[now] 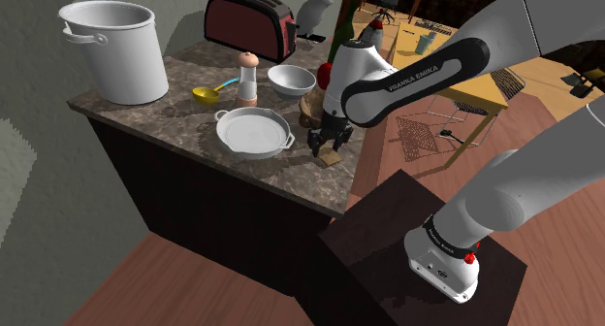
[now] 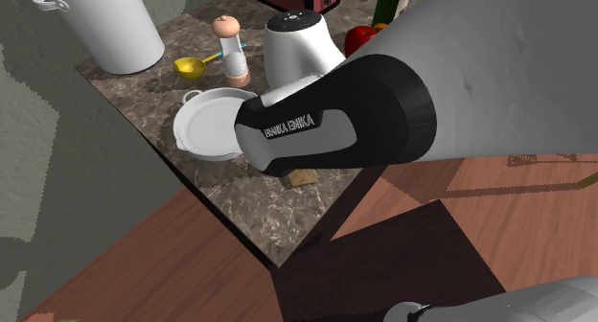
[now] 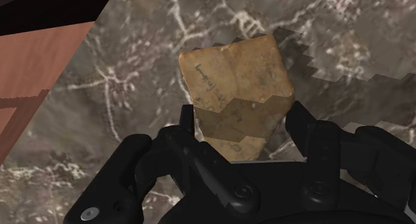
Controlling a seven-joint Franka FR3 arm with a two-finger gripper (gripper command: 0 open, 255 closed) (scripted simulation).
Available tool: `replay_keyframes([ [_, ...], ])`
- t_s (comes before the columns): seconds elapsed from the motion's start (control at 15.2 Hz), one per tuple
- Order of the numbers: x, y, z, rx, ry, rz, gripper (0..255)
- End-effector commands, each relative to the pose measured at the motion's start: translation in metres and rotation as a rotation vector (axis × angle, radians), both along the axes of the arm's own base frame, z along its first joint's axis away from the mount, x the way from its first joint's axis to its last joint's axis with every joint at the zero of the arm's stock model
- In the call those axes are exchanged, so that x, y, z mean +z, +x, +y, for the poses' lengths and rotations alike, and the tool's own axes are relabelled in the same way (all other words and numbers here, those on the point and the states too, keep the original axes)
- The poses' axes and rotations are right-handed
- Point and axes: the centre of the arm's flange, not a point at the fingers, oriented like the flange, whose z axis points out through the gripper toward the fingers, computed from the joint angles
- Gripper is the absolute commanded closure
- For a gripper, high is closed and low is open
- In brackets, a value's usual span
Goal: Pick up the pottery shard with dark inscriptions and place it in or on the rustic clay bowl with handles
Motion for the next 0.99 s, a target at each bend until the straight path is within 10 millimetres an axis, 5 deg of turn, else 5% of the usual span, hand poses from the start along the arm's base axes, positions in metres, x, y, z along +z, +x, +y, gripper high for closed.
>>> replay_keyframes([
  [0.0, 0.000, 0.000, 0.000, 0.000, 0.000, 0.000, 255],
  [0.26, 0.000, 0.000, 0.000, 0.000, 0.000, 0.000, 255],
  [0.92, 0.053, 0.000, 0.000, 0.000, 0.000, 0.000, 255],
])
